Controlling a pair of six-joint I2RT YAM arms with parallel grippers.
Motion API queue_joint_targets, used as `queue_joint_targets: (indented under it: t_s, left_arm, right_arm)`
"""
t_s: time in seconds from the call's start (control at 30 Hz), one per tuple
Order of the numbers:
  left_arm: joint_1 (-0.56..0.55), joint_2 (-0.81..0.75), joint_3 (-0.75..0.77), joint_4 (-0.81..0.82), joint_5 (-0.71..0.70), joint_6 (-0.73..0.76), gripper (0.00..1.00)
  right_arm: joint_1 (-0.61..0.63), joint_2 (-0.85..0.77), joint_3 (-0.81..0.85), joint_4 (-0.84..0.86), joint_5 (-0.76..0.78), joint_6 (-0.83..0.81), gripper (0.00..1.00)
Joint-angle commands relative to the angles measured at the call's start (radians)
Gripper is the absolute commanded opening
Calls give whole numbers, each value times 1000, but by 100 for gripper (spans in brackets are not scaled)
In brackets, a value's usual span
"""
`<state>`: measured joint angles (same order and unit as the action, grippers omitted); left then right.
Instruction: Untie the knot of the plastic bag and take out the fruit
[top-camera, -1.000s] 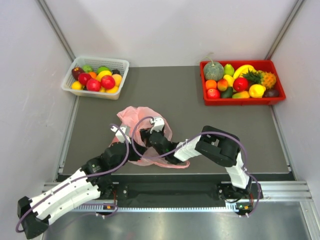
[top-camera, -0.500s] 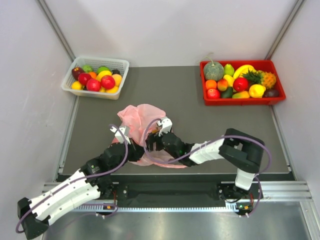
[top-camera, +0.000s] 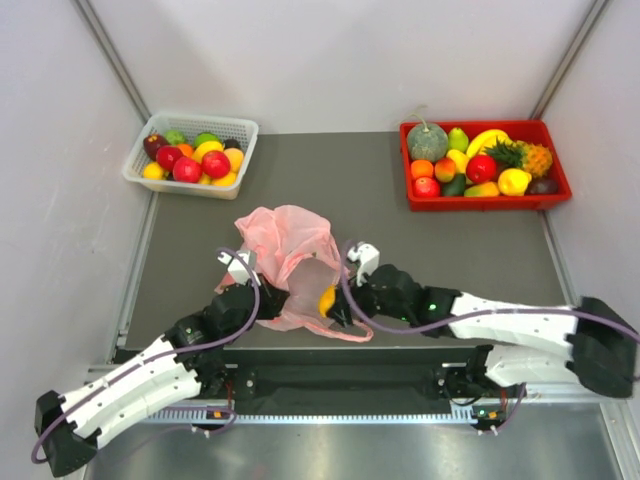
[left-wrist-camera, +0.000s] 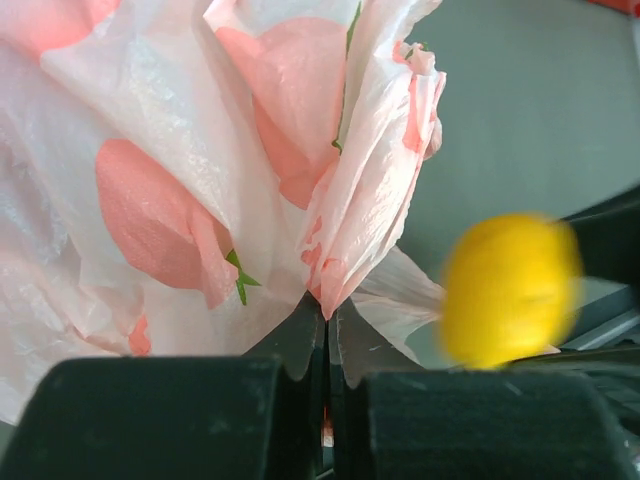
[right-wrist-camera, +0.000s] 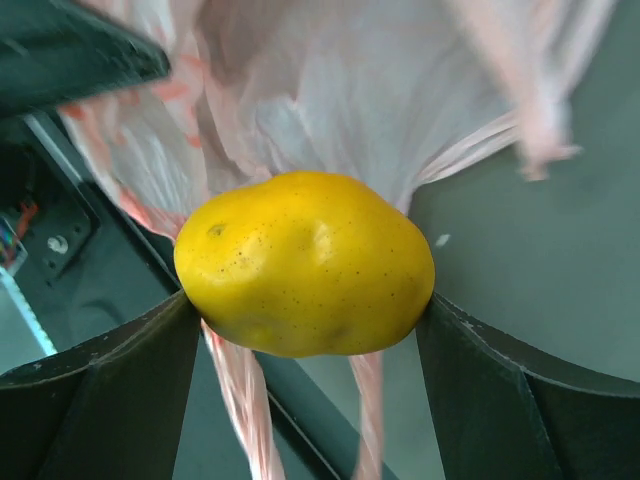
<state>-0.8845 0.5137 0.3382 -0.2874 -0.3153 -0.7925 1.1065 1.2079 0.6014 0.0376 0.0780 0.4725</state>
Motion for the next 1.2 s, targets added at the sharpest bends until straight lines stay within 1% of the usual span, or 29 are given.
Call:
queue_joint_targets:
  t_s: [0.0, 0.03, 0.1, 0.13, 0.2, 0.23, 0.27, 0.3, 0.33, 0.37, 0.4, 0.47, 0.5, 0.57, 0.6, 0.67, 0.7, 0.77, 0.8, 0.83, 0.87, 0.9, 0.93, 0.97, 1.0, 1.03, 1.07, 1.1, 1.17]
  left_arm:
    - [-2, 16, 30, 51, -28, 13, 0]
    - [-2, 14, 28, 51, -28, 13, 0]
    - [-2, 9, 25, 54, -30, 15, 0]
    - [-2, 6, 22, 56, -30, 16, 0]
    - [-2, 3, 19, 62, -31, 16, 0]
    - [-4, 5, 18, 67, -31, 18, 0]
    - [-2, 6, 16, 71, -28, 19, 0]
    - [-4, 11, 16, 76, -27, 22, 0]
    - [-2, 12, 16, 86, -24, 24, 0]
    - [-2, 22, 16, 90, -21, 27, 0]
    - [-2, 25, 19, 94, -18, 27, 0]
    - [-2, 37, 28, 91, -13, 29, 0]
    - [-2, 40, 35, 94, -10, 29, 0]
    - [-2, 48, 38, 103, -2, 29, 0]
    - [-2, 51, 38, 108, 2, 29, 0]
    - [-2, 62, 38, 119, 10, 27, 0]
    - [-2, 66, 39, 126, 13, 27, 0]
    - [-2, 78, 41, 132, 19, 29, 0]
    - [-2, 80, 44, 131, 19, 29, 0]
    - [-2, 83, 47, 132, 22, 30, 0]
    - [-2, 85, 48, 136, 24, 32, 0]
    - [-2, 86, 50, 136, 21, 35, 0]
    - [-2, 88, 51, 134, 22, 36, 0]
    - [-2, 85, 53, 133, 24, 41, 0]
    - [-2, 85, 55, 129, 22, 42, 0]
    - [-2, 82, 55, 128, 19, 45, 0]
    - [-2, 77, 56, 119, 12, 47, 0]
    - [-2, 74, 56, 117, 10, 50, 0]
    - [-2, 68, 51, 119, 1, 53, 0]
  right_arm:
    - [-48, -200, 14, -186, 126, -15, 0]
    - [-88, -284, 14, -212, 185, -15, 0]
    - [-146, -361, 14, -263, 236, -18, 0]
    - [-224, -420, 15, -274, 280, -23, 0]
    - [-316, -455, 40, -297, 316, -31, 0]
    - [-415, -456, 55, -301, 359, -34, 0]
    - [-469, -444, 75, -306, 379, -34, 0]
    - [-521, -397, 121, -297, 394, -34, 0]
    - [-630, -365, 148, -292, 416, -31, 0]
    - [-687, -328, 178, -279, 413, -26, 0]
    - [-791, -244, 236, -266, 405, -18, 0]
    - [-885, -150, 303, -222, 364, 7, 0]
    - [-955, -51, 383, -214, 353, 17, 0]
    - [-1005, 54, 470, -191, 345, 28, 0]
    - [-1020, 158, 560, -183, 347, 22, 0]
    - [-1059, 275, 673, -199, 350, 6, 0]
    - [-1080, 392, 796, -220, 344, 2, 0]
    - [-1096, 506, 929, -289, 327, -18, 0]
    - [-1097, 604, 1048, -309, 321, -28, 0]
    - [-1129, 649, 1105, -329, 310, -31, 1]
    - [-1139, 689, 1205, -350, 312, -32, 2]
    - [-1157, 756, 1245, -376, 312, -28, 4]
    - [-1168, 787, 1283, -386, 296, -22, 6]
    - [-1178, 815, 1361, -396, 278, -17, 13]
    - [-1198, 872, 1400, -427, 264, -17, 16]
    - [-1208, 896, 1440, -448, 228, -17, 21]
    - [-1214, 918, 1477, -456, 201, -34, 32]
    - [-1220, 952, 1535, -464, 169, -46, 55]
    - [-1228, 966, 1574, -470, 91, -80, 74]
